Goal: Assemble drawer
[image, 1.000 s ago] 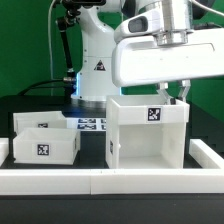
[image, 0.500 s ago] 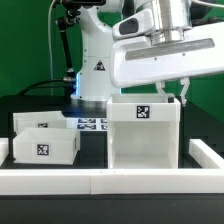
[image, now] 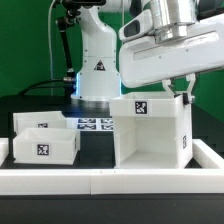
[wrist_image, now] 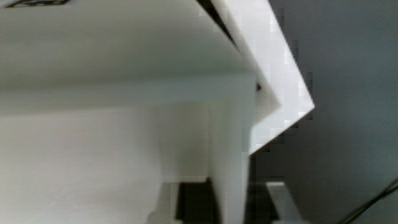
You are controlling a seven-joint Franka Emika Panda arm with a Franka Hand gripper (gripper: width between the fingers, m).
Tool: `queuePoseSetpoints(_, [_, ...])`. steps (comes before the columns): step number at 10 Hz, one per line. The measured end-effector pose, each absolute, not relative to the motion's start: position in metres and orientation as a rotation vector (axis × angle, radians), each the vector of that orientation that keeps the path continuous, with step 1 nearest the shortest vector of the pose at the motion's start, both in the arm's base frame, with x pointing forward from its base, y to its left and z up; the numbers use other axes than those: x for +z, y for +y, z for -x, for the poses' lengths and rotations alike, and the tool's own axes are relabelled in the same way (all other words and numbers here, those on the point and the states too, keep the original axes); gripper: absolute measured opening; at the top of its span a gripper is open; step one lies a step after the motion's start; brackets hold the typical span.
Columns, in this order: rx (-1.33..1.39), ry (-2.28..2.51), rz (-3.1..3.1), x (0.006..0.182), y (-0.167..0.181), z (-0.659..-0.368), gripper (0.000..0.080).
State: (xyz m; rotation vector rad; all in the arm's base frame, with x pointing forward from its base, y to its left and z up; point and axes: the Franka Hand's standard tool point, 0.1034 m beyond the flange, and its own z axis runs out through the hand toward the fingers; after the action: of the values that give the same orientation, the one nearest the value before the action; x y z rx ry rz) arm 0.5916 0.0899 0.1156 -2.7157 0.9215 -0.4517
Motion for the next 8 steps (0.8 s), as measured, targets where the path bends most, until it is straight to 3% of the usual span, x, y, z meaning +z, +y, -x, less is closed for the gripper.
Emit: queuePoseSetpoints(8, [-0.433, 1.392, 2.395, 0.122, 0.083, -0.606, 0.0052])
